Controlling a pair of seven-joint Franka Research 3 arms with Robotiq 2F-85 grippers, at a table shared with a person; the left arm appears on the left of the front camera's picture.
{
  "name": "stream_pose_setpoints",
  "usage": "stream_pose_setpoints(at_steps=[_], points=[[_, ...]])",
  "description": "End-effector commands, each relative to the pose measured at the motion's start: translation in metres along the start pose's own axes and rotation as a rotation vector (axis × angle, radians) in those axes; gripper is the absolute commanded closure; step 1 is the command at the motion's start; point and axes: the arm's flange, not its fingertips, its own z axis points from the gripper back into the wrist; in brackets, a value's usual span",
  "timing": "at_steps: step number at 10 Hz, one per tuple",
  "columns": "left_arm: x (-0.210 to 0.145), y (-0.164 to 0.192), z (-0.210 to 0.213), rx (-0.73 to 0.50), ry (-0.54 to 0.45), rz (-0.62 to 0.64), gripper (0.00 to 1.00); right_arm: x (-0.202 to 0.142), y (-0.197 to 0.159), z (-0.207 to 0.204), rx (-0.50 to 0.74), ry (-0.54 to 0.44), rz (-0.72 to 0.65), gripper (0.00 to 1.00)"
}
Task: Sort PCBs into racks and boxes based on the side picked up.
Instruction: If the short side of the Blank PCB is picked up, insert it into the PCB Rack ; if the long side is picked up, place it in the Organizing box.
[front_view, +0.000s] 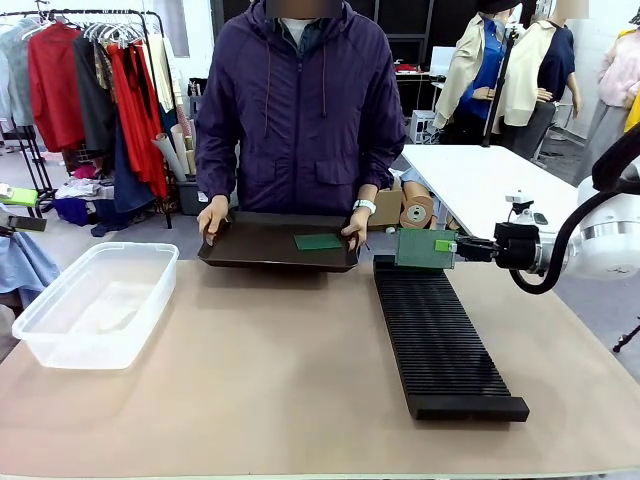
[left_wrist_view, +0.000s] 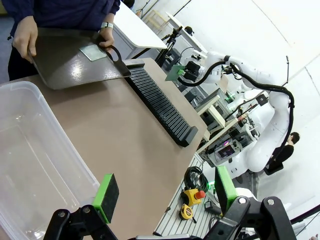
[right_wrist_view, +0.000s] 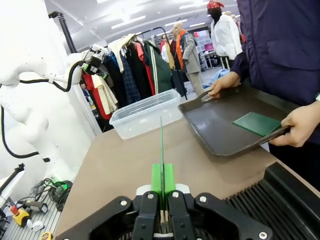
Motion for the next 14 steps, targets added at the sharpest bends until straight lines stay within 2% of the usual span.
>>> stream_pose_setpoints(at_steps=[1,4,10,14], points=[[0.000,-0.002,0.000,-0.003,-0.003,0.006,0.00,-0.003,-0.010,-0.001,0.081,0.038,0.038,1.00],[0.000,-0.002,0.000,-0.003,-0.003,0.006,0.00,-0.018,-0.025,0.007,0.112,0.071,0.039,1.00],[0.000,-0.002,0.000,-0.003,-0.003,0.006,0.00,-0.046,-0.052,0.015,0.084,-0.018,0.111,1.00],[0.000,-0.002,0.000,-0.003,-0.003,0.006,0.00,-0.060,-0.073,0.006,0.092,0.000,0.115,1.00]])
